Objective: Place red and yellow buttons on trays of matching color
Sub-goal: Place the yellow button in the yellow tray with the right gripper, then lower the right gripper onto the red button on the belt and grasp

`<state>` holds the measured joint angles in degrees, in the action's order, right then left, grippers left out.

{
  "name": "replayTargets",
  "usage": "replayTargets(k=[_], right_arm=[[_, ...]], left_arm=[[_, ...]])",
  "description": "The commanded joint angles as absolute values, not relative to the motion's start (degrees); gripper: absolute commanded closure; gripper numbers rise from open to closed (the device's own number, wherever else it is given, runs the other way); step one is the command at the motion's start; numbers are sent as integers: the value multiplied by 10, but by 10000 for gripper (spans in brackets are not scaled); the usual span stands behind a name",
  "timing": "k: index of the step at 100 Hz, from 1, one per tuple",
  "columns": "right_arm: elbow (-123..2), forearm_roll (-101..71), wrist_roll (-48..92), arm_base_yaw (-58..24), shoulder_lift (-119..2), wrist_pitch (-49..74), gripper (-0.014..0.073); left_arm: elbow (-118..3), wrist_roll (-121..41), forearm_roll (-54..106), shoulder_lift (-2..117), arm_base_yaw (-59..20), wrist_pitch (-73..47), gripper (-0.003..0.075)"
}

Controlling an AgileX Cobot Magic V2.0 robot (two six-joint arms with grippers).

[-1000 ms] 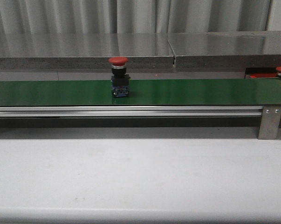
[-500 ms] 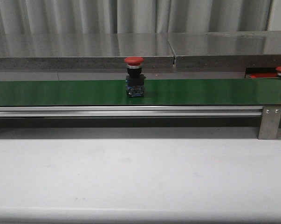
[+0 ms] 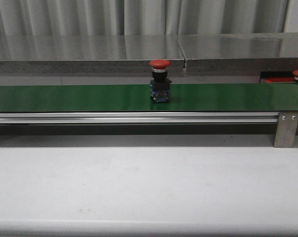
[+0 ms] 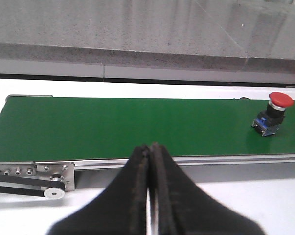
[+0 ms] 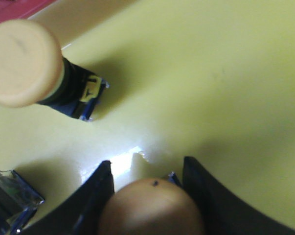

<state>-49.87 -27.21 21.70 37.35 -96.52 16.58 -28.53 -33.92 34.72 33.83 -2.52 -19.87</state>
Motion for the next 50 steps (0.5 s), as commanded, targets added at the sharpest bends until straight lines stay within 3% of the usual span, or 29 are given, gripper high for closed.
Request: replayTargets(k=[1,8,19,27,50], right_arm=[[-511,-279,219,375,-944,145,436],[-511,-279,219,375,-944,150,355],[-511,-279,219,375,-942,150,135],[-514,-279,219,375,-938,149,34],[-530,-280,219,372,-885,163,11]], left_arm=[[-301,-335,360,338,-30,-161,739],[-301,-335,360,338,-30,-161,739],[-301,-335,360,338,-30,-161,739],[-301,-335,360,338,-30,-161,739],[-301,-335,360,338,-30,-161,739]])
